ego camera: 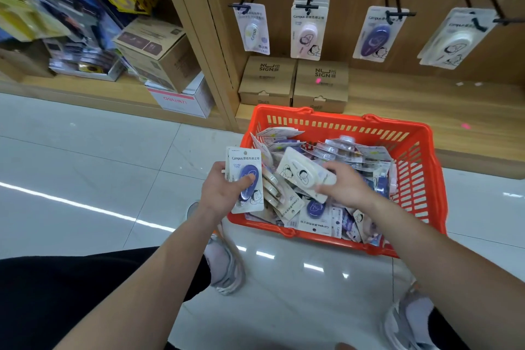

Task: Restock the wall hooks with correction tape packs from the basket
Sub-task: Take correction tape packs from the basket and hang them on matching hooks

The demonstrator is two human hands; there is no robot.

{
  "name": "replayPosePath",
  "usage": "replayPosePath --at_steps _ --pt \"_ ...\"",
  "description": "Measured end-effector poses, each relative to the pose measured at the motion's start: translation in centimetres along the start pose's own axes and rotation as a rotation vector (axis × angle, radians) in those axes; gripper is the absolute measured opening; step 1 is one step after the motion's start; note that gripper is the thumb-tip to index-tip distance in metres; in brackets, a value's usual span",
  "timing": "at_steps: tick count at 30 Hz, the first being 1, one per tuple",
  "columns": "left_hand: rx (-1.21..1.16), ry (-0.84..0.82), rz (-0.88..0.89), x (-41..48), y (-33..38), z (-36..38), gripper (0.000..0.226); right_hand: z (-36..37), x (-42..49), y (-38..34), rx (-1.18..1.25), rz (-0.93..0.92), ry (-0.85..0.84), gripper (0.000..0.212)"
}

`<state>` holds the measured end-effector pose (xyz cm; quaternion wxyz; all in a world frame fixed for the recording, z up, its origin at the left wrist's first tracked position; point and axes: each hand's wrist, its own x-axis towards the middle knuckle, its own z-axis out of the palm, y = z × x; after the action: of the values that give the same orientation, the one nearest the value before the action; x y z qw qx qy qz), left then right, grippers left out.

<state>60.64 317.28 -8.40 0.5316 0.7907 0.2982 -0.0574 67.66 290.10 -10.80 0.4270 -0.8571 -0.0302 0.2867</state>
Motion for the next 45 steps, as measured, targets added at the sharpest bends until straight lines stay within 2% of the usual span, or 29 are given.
replayPosePath --at_steps 4,7,12,16,18,22,27,31,36,39,43,45 --pt "-0.045 -0.006 0.069 0.3 1.0 -0.2 0.038 -3.1 -0.9 -1.5 0.246 -0.07 0.082 0.022" --pt "-0.09 -0.083 0.124 0.3 1.9 -0.1 0.041 -4.5 -1.4 -3.0 0.323 -0.121 0.065 0.018" --pt "-0.097 -0.281 0.201 -1.2 3.2 1.6 0.035 -3.3 -2.1 -5.3 0.261 -0.155 -0.066 0.011" --pt "-0.113 -0.403 0.167 -2.6 3.3 3.0 0.028 -1.1 -2.0 -6.0 0.176 -0.185 0.05 0.017" --pt "-0.089 -0.431 0.135 -2.8 2.9 3.3 0.038 -0.3 -2.1 -5.9 0.164 -0.181 0.094 0.021" --pt "0.032 -0.361 0.128 -2.4 1.9 3.4 0.05 0.7 -2.3 -3.9 0.182 -0.149 0.216 0.025" --pt "0.093 -0.225 0.092 -1.0 0.1 2.5 0.071 1.1 -3.3 2.9 -0.056 0.049 0.047 0.02" --pt "0.09 -0.196 0.089 -0.7 0.0 2.8 0.069 2.3 -4.3 5.5 -0.16 0.044 0.056 0.018" --pt "0.077 -0.186 0.089 -0.7 0.4 3.1 0.064 2.2 -4.5 5.5 -0.046 0.057 0.01 0.02" --pt "0.081 -0.191 0.102 -0.5 0.6 3.2 0.064 2.0 -4.2 5.0 0.04 -0.008 0.051 0.015" --pt "0.048 -0.176 0.098 -0.4 0.9 3.1 0.063 1.3 -3.6 3.4 0.116 -0.05 0.021 0.031" --pt "0.026 -0.168 0.09 -0.3 1.0 2.8 0.061 1.0 -3.4 2.7 0.164 -0.052 -0.022 0.032"
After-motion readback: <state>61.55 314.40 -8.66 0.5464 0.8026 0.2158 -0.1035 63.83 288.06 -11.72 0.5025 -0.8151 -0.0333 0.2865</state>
